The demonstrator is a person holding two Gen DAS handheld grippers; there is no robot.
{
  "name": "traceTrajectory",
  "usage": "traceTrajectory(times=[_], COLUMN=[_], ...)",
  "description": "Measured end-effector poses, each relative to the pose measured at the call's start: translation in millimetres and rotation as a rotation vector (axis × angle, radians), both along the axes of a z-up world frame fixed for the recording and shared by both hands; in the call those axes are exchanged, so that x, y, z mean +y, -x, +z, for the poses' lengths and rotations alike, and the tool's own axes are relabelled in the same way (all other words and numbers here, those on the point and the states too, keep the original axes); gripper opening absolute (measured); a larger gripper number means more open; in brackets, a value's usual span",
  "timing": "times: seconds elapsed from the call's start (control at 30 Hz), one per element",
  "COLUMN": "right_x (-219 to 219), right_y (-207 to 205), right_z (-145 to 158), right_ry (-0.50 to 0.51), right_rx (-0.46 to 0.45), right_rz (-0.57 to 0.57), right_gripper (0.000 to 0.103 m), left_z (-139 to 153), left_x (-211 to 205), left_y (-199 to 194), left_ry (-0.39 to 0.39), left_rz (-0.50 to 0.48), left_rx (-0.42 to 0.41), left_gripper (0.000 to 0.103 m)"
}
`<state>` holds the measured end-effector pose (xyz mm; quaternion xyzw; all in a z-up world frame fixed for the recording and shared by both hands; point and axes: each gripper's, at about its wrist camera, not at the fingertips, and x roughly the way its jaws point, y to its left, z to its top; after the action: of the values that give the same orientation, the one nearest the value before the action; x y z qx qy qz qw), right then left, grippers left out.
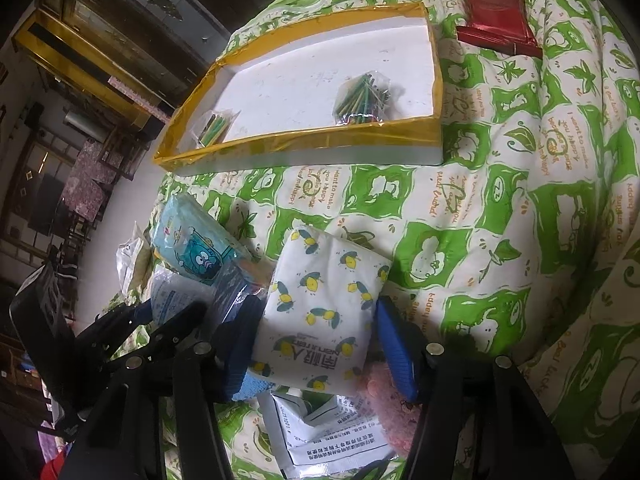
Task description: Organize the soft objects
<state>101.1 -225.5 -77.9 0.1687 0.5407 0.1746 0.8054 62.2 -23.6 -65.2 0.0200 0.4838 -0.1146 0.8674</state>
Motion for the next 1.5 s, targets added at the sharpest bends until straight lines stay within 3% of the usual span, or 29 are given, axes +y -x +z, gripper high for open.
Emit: traceTrajectory(times=[0.23, 0.37, 0.87, 1.27, 1.5], right_x=[-7, -12, -4, 18, 15], right_y=[4, 6, 5, 17, 15], right_z=[14, 19, 20, 40, 37], right_ry=[-0.019, -0.019, 0.008, 0.037, 0.040], right_rx=[-0.072, -0.099, -0.112, -0.240, -0.231], right_rz=[-0.026, -0.041, -0.017, 0.079, 0.073], right_gripper=[0.060, 0.060, 0.060, 0.060, 0.060], left_z=[17, 24, 21, 21, 21], left_x=[18, 24, 22, 22, 21], left_y=[8, 9, 9, 9, 9], left_ry=[0.138, 0.172, 0.157, 0.158, 0.158], left_rz=[0.033, 0.052, 0.043, 0.043, 0.043], left_rx=[-0.039, -0.064, -0.053, -0.053, -0.054], left_gripper=[0.040, 0.040, 0.040, 0.040, 0.040])
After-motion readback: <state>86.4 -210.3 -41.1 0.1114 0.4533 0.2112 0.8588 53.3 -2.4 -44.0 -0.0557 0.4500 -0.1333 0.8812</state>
